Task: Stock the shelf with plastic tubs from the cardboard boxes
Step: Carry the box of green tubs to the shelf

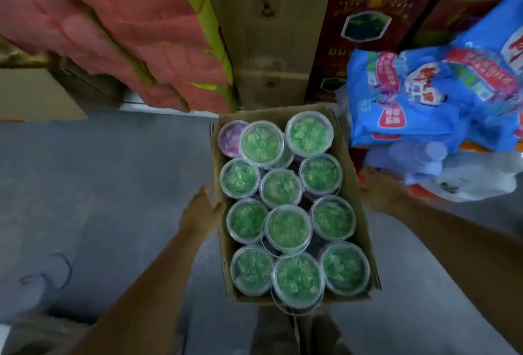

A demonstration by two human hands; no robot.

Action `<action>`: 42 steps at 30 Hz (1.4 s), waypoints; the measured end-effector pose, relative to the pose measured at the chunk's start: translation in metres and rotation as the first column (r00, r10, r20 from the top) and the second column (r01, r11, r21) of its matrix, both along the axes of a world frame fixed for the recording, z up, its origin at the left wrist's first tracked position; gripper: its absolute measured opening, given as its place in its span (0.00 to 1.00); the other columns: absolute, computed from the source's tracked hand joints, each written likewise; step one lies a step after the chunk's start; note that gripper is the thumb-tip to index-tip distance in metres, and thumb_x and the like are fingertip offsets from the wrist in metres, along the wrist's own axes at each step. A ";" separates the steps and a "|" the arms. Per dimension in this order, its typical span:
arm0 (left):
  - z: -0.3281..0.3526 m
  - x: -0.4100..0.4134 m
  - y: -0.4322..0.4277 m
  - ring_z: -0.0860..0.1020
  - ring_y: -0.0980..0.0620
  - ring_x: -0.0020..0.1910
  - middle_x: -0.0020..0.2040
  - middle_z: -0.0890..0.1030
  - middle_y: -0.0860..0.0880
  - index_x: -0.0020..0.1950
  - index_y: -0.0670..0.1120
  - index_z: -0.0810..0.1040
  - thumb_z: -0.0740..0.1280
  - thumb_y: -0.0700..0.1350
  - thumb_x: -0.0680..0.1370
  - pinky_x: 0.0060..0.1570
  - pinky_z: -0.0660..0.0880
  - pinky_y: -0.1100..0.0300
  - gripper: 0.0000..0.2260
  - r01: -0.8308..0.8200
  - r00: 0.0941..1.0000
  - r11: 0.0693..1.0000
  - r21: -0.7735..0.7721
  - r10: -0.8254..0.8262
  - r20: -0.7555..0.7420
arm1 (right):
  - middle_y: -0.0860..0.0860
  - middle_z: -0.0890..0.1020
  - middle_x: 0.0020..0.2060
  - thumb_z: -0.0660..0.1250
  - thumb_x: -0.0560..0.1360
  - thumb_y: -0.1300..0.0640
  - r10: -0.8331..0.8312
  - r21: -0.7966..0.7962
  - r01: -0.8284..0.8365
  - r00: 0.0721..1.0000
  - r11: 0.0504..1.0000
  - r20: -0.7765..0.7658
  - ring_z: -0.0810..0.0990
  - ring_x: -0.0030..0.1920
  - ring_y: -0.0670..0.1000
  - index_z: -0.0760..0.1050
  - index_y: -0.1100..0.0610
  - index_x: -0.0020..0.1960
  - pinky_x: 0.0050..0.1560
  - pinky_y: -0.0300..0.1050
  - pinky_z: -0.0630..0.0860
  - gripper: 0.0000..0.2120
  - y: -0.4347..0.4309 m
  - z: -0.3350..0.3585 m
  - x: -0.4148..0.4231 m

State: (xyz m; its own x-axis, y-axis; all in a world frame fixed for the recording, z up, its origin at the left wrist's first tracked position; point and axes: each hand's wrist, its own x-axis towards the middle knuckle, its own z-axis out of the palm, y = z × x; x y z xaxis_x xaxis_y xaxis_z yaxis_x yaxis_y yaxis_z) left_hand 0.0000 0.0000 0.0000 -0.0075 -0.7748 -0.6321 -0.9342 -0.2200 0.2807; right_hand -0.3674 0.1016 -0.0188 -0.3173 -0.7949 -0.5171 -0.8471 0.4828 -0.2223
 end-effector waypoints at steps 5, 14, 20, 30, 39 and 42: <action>-0.063 0.007 -0.009 0.76 0.40 0.58 0.62 0.77 0.41 0.66 0.43 0.70 0.62 0.51 0.78 0.56 0.72 0.52 0.20 -0.052 0.992 0.988 0.142 0.035 0.118 | 0.59 0.79 0.41 0.52 0.66 0.39 -0.157 0.140 0.143 0.983 0.980 0.098 0.76 0.42 0.57 0.70 0.50 0.37 0.47 0.52 0.75 0.16 -0.002 -0.063 -0.011; -0.098 0.016 -0.026 0.77 0.42 0.48 0.47 0.79 0.43 0.45 0.46 0.73 0.54 0.52 0.80 0.45 0.73 0.54 0.13 0.228 0.931 0.973 0.040 -0.230 0.283 | 0.57 0.82 0.49 0.52 0.71 0.44 0.056 0.206 -0.039 0.996 0.978 -0.075 0.80 0.49 0.59 0.78 0.53 0.46 0.48 0.50 0.77 0.20 -0.013 -0.072 -0.018; -0.077 0.032 -0.024 0.76 0.44 0.41 0.40 0.76 0.45 0.38 0.46 0.70 0.56 0.51 0.80 0.38 0.71 0.57 0.13 0.230 0.942 0.973 -0.015 -0.219 0.255 | 0.57 0.82 0.44 0.60 0.76 0.52 0.034 0.117 -0.024 0.995 0.993 -0.090 0.79 0.45 0.59 0.79 0.57 0.43 0.45 0.52 0.78 0.12 -0.013 -0.040 -0.001; 0.016 0.082 -0.001 0.76 0.42 0.39 0.36 0.75 0.45 0.32 0.47 0.66 0.57 0.49 0.79 0.40 0.74 0.54 0.16 0.066 0.982 0.992 -0.110 -0.045 0.182 | 0.52 0.81 0.38 0.62 0.75 0.54 0.122 -0.053 -0.120 0.992 0.991 0.035 0.80 0.42 0.55 0.67 0.51 0.29 0.40 0.46 0.72 0.16 -0.026 0.048 0.030; 0.101 0.109 0.073 0.78 0.44 0.37 0.32 0.76 0.47 0.30 0.45 0.70 0.59 0.48 0.76 0.40 0.76 0.53 0.15 -0.257 0.962 0.951 -0.172 0.269 0.048 | 0.46 0.64 0.23 0.62 0.76 0.56 0.372 -0.114 -0.367 0.928 0.923 0.024 0.66 0.28 0.50 0.59 0.52 0.24 0.33 0.46 0.62 0.23 -0.054 0.120 0.050; 0.124 0.099 0.115 0.75 0.47 0.36 0.31 0.73 0.48 0.30 0.46 0.67 0.59 0.45 0.77 0.37 0.69 0.58 0.15 -0.327 0.931 0.916 -0.233 0.355 0.088 | 0.46 0.66 0.23 0.62 0.76 0.58 0.478 -0.144 -0.472 0.878 0.870 0.013 0.66 0.27 0.48 0.60 0.52 0.24 0.33 0.44 0.62 0.23 -0.056 0.138 0.049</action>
